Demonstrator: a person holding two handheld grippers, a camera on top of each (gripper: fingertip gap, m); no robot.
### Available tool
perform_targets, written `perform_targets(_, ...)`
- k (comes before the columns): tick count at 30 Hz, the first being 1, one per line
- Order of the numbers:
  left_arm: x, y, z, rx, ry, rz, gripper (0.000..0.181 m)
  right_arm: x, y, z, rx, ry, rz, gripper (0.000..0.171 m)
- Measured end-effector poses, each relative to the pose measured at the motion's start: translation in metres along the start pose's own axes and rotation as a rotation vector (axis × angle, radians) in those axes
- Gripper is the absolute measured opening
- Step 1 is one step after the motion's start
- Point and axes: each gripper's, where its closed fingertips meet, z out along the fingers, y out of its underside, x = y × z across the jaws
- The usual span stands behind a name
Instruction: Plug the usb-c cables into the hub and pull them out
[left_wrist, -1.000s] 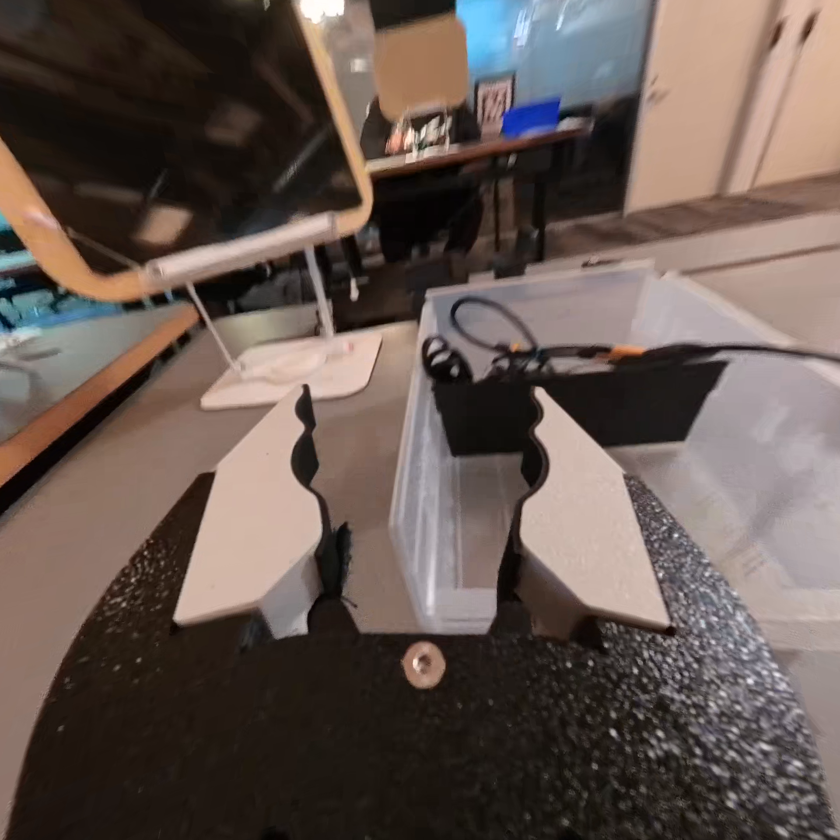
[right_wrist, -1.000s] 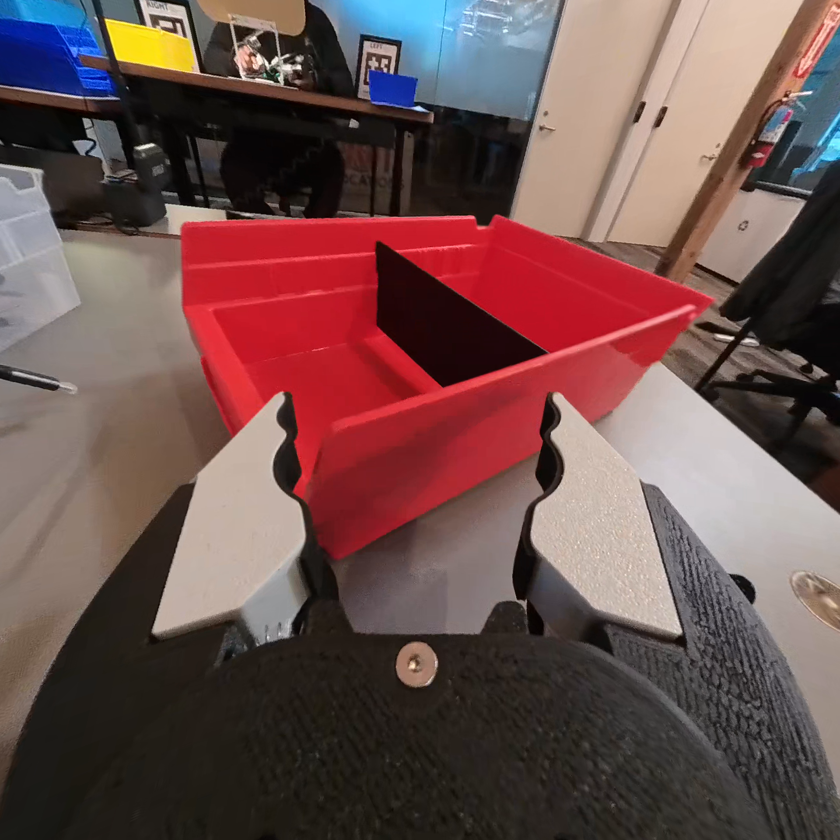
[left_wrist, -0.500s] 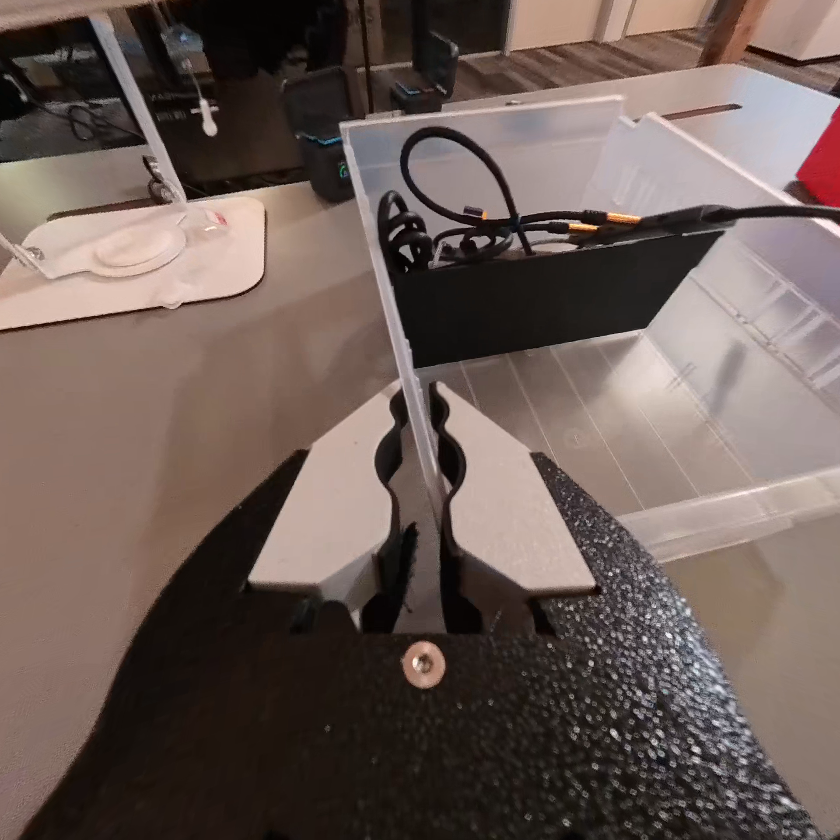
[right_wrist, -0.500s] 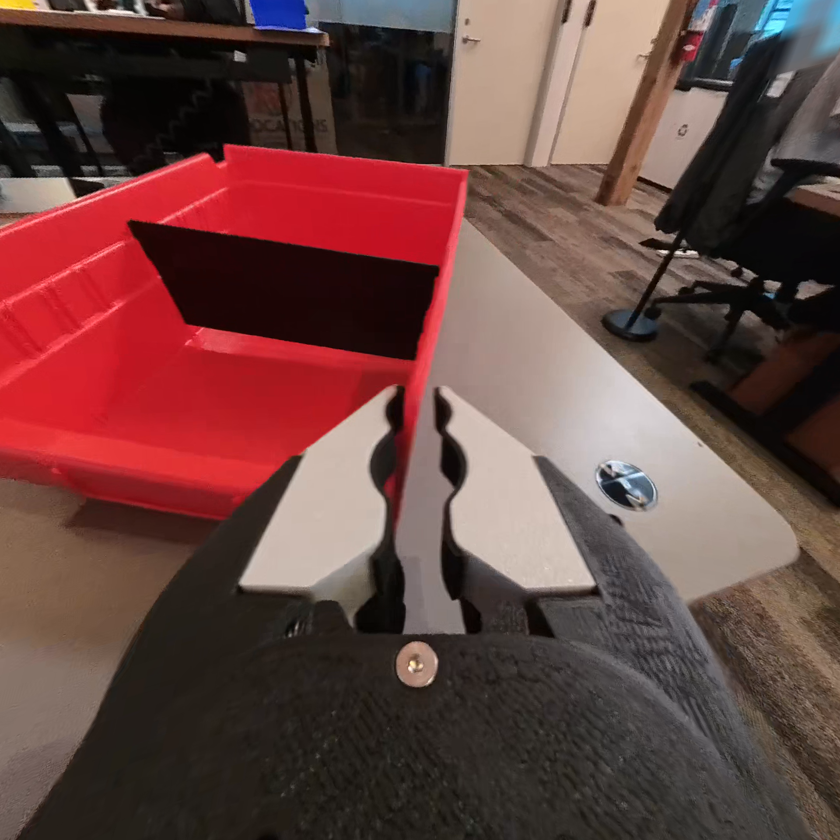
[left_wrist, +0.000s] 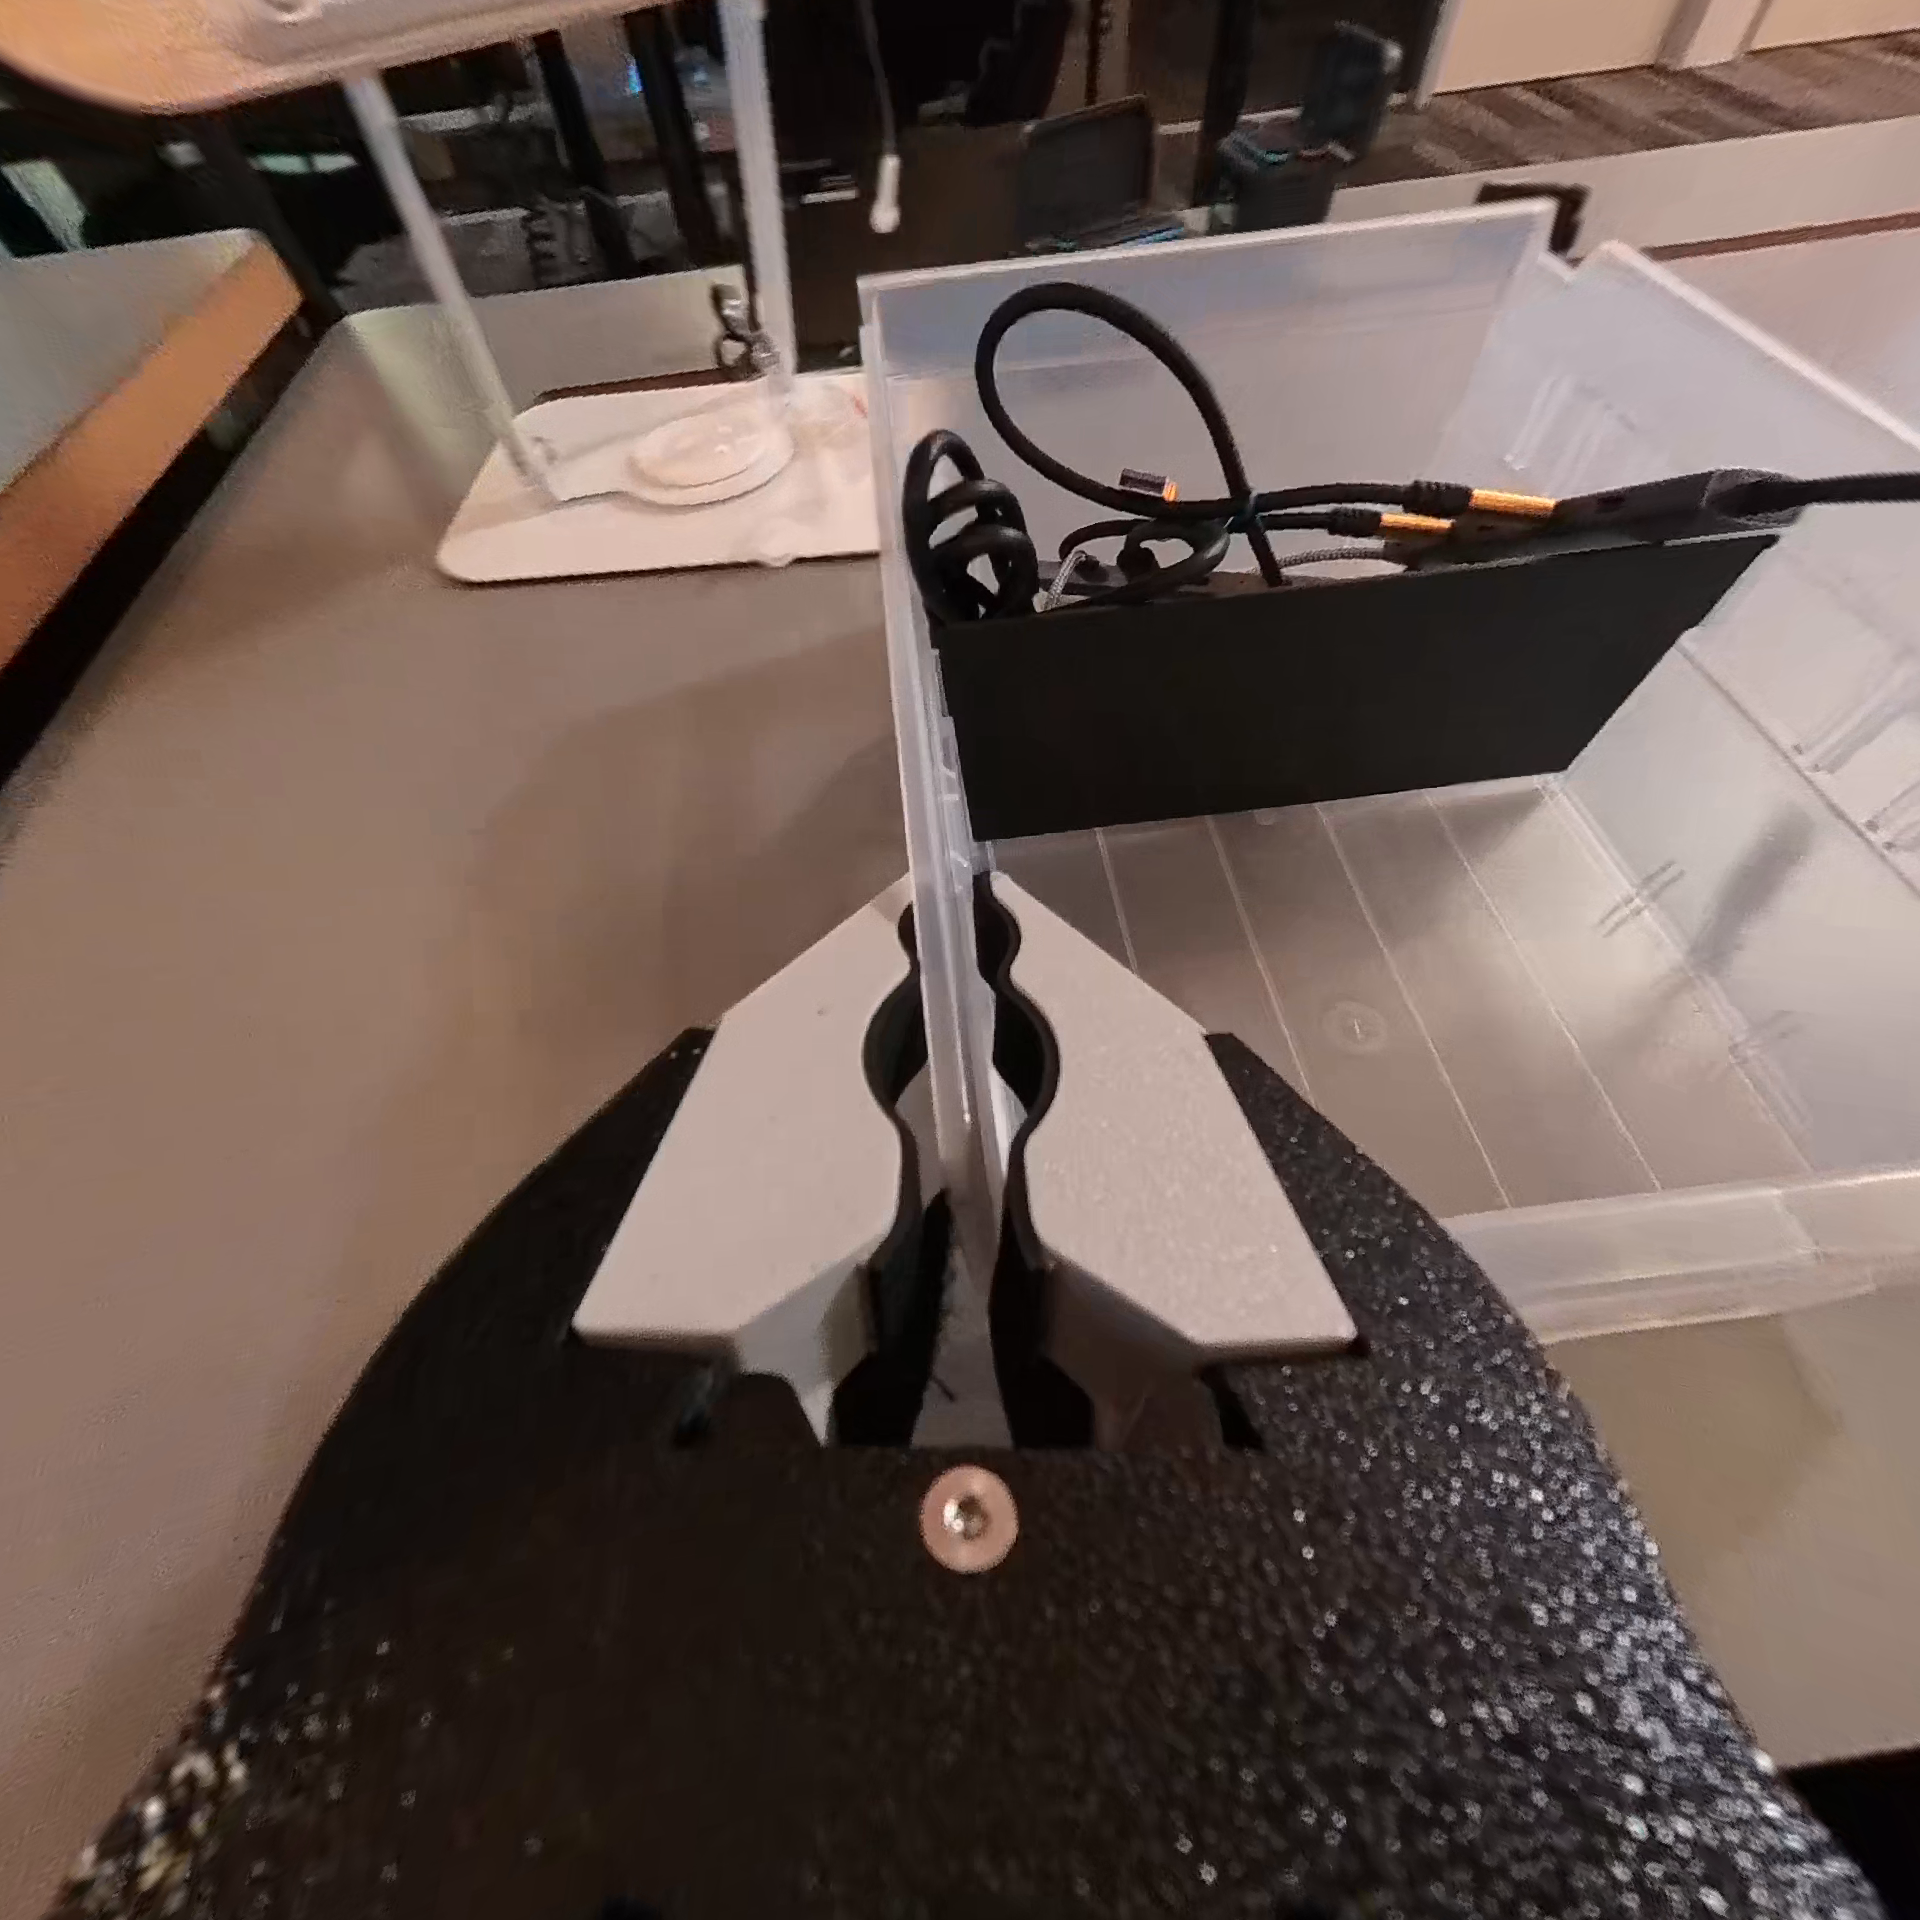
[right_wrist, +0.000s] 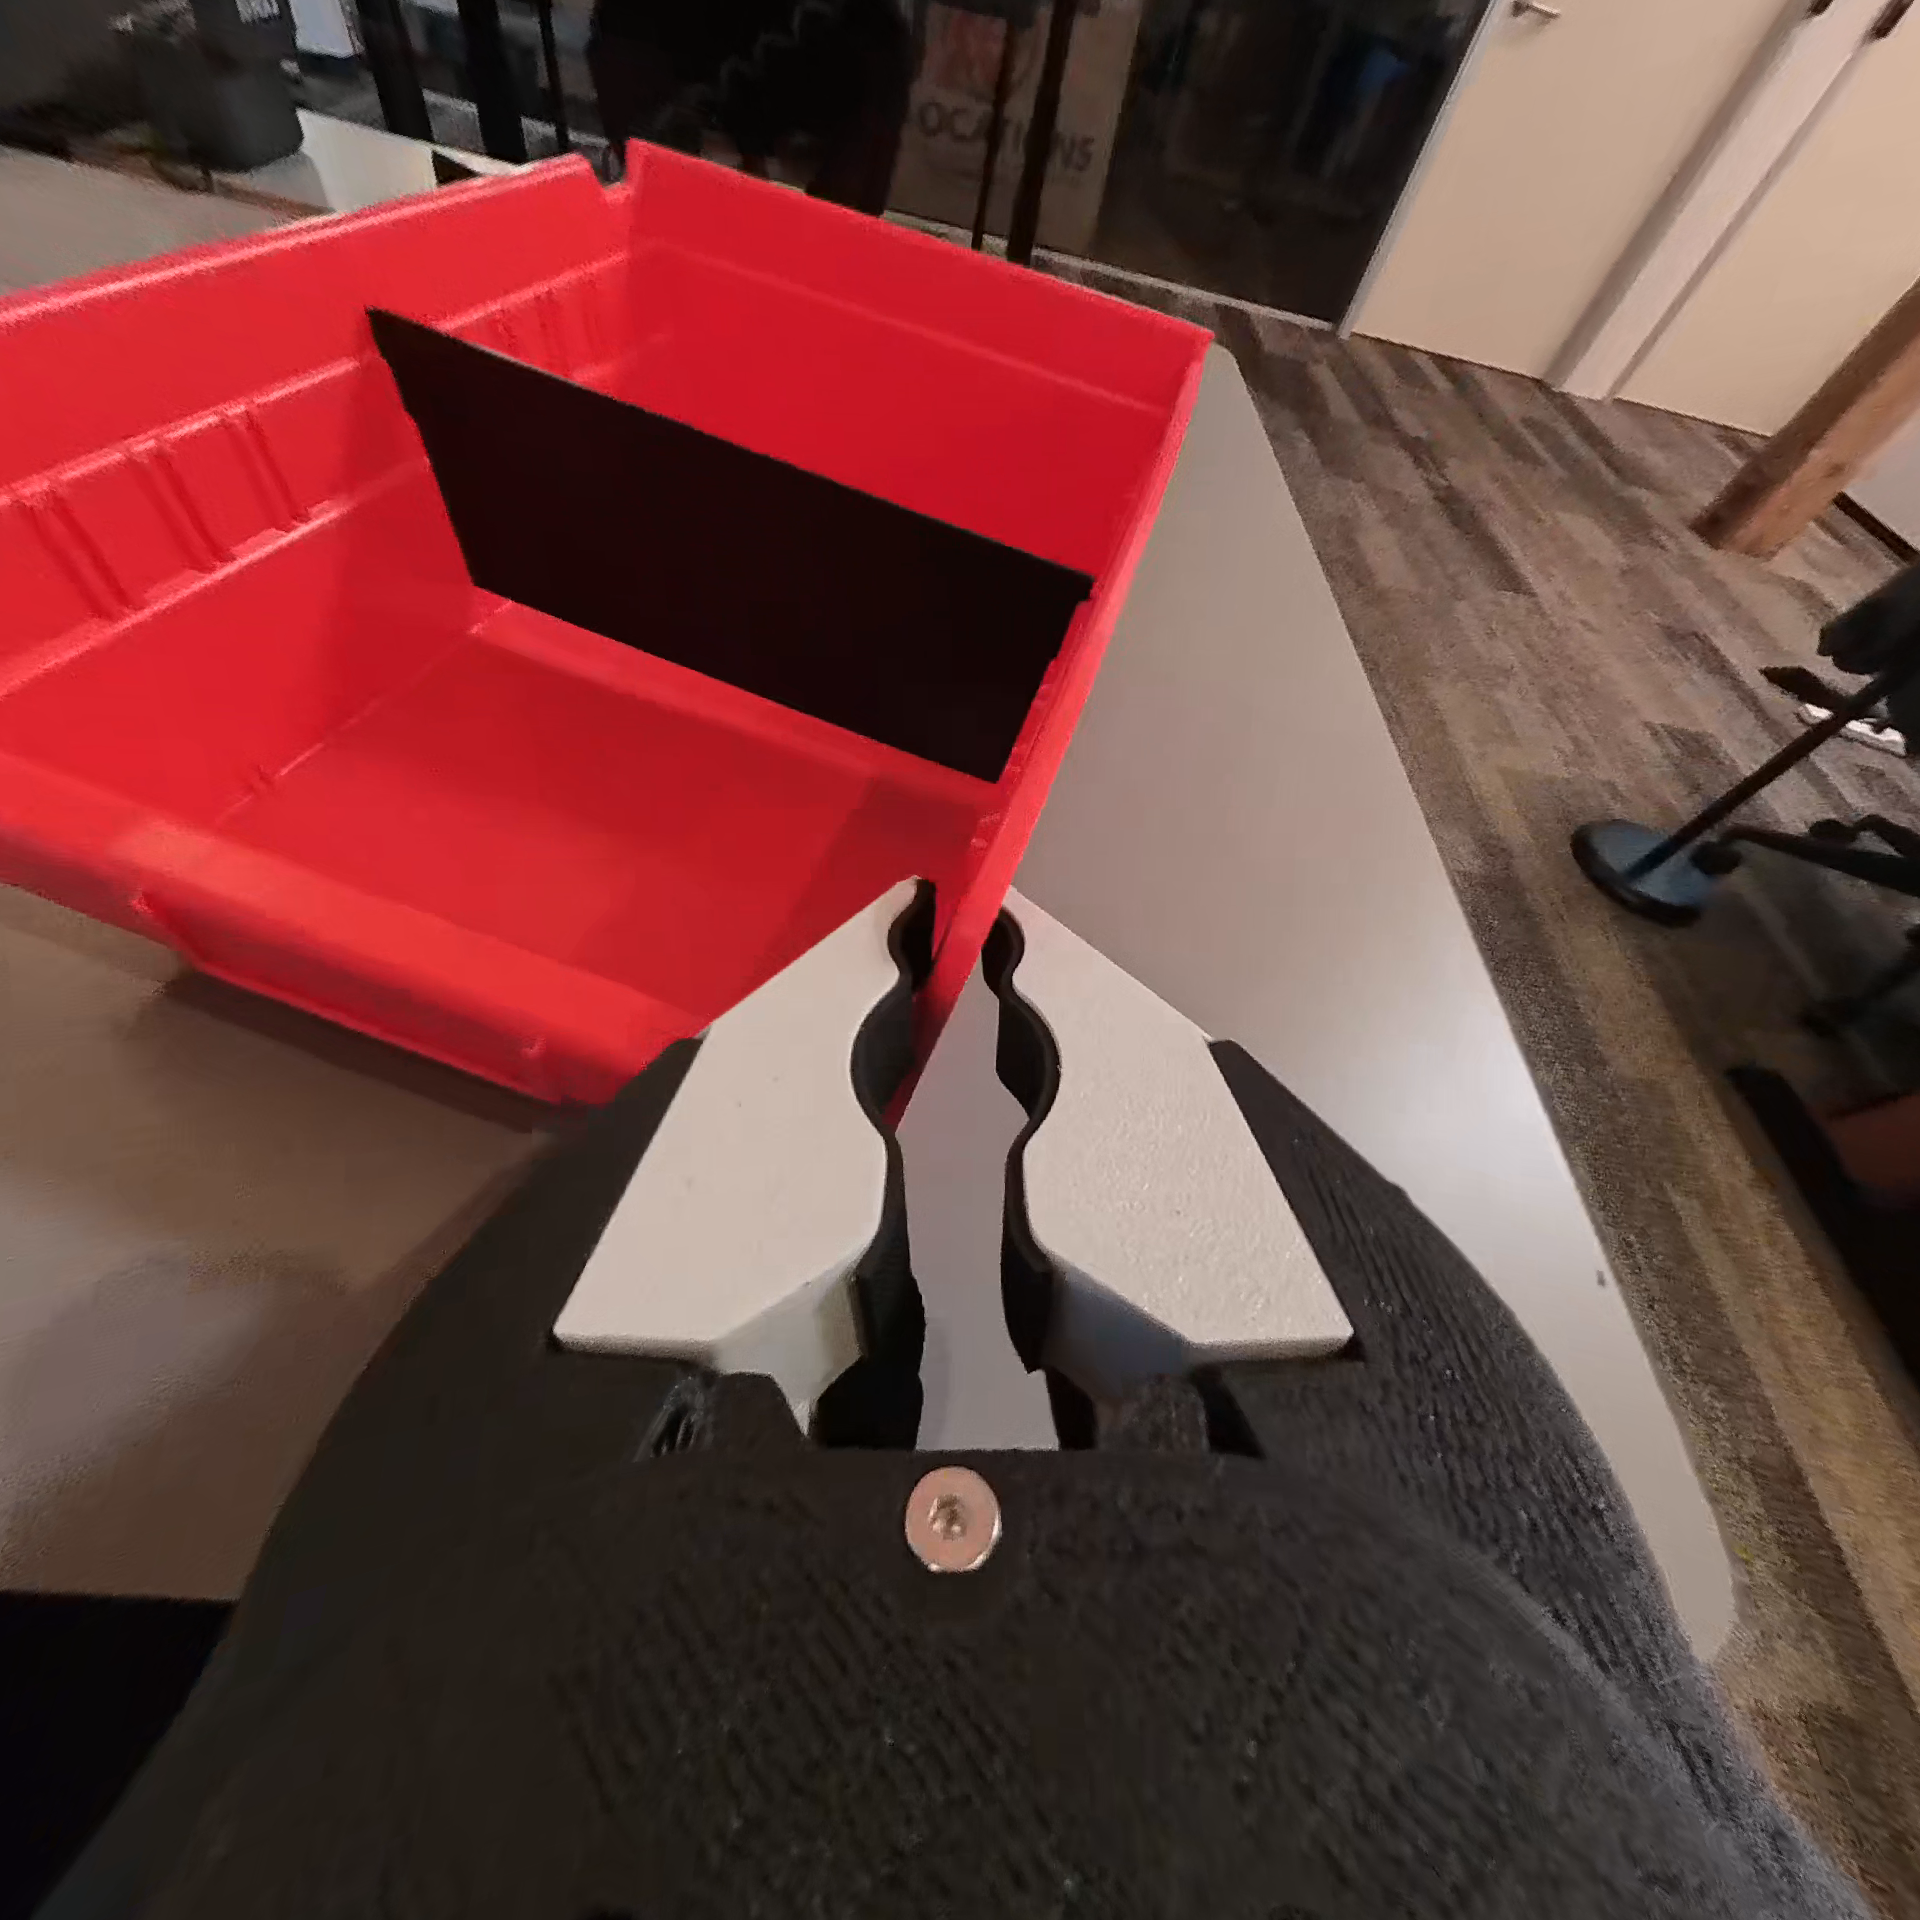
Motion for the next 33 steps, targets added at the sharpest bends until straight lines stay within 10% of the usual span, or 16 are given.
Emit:
perform_targets(9,-0.07,0.013,-0.019,-0.006,-0.027,-0.05,0.003,0.005,0.001,-0.001,-0.015,0.002,0.003,0.006)
perform_targets(13,-0.071,0.017,-0.023,-0.033,0.066,-0.153,0.004,0.034,-0.024,-0.026,0.129,0.146,0.208,0.048)
perform_targets(17,-0.072,0.011,-0.045,-0.004,0.068,-0.207,0.03,0.055,-0.074,-0.081,0.369,0.277,0.271,0.048)
perform_targets(26,0.044,-0.068,-0.046,0.114,0.259,0.448,0.033,-0.034,-0.165,-0.096,0.525,0.175,-0.041,0.039)
perform_targets(33,0.084,-0.054,-0.002,-0.076,0.358,0.872,0.033,-0.104,-0.165,-0.066,0.481,0.015,-0.202,0.038)
